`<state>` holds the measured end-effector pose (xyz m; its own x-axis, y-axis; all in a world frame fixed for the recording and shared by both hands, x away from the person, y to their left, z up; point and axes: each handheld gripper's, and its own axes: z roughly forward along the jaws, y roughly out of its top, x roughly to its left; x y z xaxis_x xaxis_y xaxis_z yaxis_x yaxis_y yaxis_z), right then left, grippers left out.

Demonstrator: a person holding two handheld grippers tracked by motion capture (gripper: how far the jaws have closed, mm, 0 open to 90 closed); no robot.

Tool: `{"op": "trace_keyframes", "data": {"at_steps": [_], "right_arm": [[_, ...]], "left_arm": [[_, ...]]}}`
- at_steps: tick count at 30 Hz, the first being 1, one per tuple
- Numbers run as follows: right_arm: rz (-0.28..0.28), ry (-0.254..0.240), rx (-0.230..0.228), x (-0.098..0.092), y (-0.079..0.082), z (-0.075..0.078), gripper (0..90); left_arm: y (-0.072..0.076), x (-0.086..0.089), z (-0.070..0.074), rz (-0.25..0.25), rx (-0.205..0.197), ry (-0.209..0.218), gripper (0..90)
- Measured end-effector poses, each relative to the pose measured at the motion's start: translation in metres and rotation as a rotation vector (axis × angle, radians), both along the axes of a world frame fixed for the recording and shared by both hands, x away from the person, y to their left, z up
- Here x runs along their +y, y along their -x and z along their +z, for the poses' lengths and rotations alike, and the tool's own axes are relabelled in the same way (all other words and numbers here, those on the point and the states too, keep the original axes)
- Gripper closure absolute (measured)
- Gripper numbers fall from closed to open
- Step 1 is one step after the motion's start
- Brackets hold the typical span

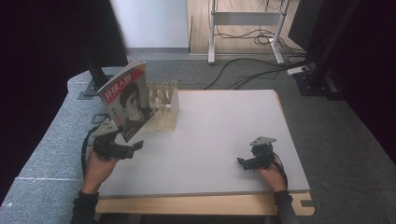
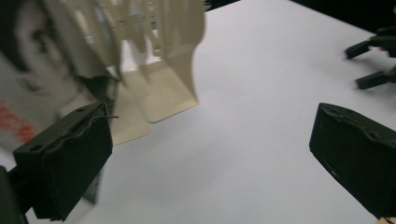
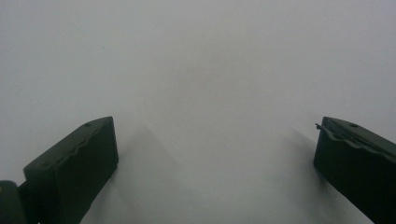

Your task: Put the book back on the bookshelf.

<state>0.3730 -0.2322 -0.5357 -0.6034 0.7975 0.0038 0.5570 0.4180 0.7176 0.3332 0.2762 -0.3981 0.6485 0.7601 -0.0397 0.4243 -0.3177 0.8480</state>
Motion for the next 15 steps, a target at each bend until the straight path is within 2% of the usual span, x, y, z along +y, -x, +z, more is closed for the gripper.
{"op": "trace_keyframes", "data": {"at_steps": [5, 10, 15], "right_arm": [[0.000, -0.001, 0.001, 0.000, 0.000, 0.000, 0.0], [0.000, 0.000, 0.000, 0.000, 0.000, 0.000, 0.0], [0.000, 0.000, 0.000, 0.000, 0.000, 0.000, 0.0]], "left_arm": [[-0.007, -0.017, -0.017, -0.044, 0.014, 0.017, 0.0], [-0.012, -0.034, -0.039, -0.068, 0.043, -0.018, 0.0], [-0.016, -0.047, -0.061, -0.094, 0.070, -0.017, 0.0]]}}
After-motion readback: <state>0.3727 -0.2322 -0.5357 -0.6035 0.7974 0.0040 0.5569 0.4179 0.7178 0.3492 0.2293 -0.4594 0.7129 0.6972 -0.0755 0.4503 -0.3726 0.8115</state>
